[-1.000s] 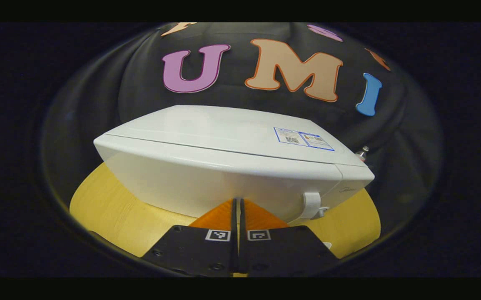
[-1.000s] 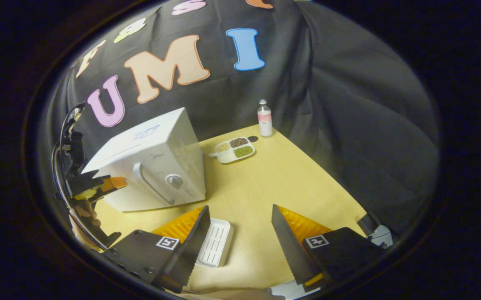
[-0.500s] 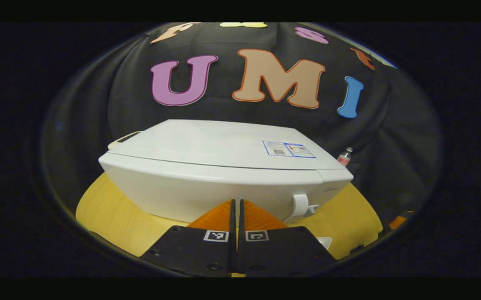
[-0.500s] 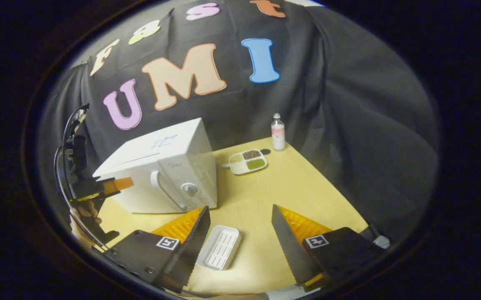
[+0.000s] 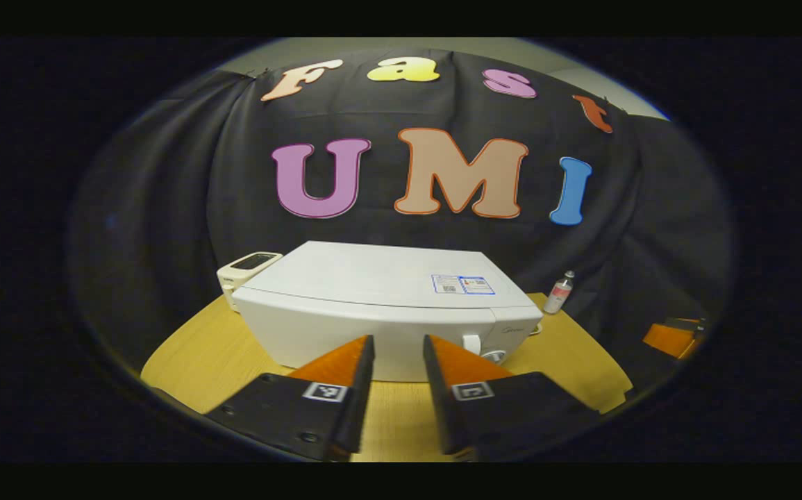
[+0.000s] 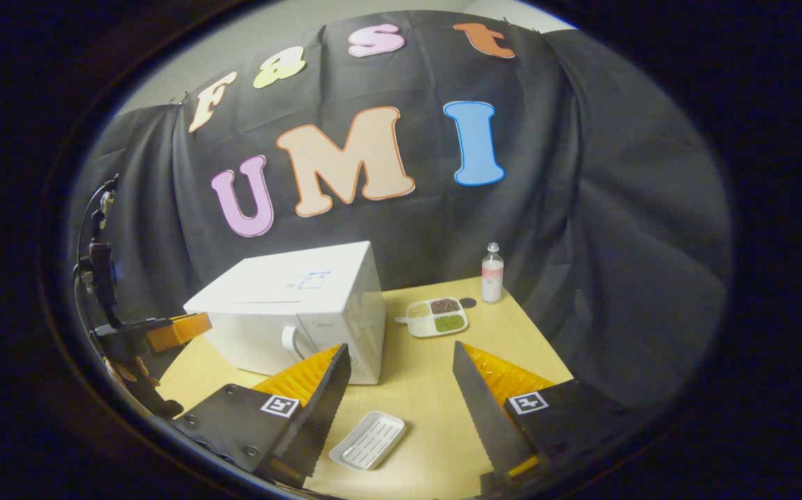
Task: Open the microwave oven with the left hand, put the food in, and close the microwave oven.
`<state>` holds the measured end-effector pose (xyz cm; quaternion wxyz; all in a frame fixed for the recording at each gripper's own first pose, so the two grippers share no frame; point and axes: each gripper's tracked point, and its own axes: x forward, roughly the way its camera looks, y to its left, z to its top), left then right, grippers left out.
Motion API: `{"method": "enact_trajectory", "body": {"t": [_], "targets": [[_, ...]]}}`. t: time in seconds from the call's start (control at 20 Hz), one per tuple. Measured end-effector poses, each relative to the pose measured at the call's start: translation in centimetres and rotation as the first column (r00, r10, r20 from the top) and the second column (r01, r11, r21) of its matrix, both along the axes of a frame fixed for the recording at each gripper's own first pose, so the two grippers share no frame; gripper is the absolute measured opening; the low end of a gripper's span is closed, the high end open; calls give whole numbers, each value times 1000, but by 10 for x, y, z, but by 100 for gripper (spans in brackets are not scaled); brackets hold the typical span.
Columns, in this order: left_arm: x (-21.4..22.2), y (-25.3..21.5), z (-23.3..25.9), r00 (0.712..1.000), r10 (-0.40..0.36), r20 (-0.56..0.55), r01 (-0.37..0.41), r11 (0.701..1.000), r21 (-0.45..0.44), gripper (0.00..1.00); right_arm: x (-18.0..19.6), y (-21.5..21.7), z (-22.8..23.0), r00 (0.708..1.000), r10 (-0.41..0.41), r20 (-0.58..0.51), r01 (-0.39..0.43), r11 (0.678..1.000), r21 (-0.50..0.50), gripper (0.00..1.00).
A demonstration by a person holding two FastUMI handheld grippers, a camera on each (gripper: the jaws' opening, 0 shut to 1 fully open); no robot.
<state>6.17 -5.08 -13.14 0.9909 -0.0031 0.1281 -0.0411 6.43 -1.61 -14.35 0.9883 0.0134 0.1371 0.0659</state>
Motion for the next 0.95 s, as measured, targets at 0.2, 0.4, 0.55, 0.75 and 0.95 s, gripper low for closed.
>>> {"method": "enact_trajectory", "body": {"t": [0.2,0.4,0.55,0.75,0.95], "targets": [[-26,24,12,994,105,12,-105,993,50,96,-1,5,28,997,43,58,-44,999,6,89],[-38,29,30,987,157,45,-158,987,31,96,-4,2,43,993,63,100,-62,998,-21,89],[-41,30,38,981,183,58,-184,983,9,96,-10,-4,49,991,64,120,-59,997,-39,93],[-42,23,38,986,160,57,-160,987,2,96,-20,-12,52,990,48,134,-42,998,-45,93],[-41,9,34,989,134,60,-133,991,-10,99,-26,-14,53,990,49,136,-45,998,-32,89]]}}
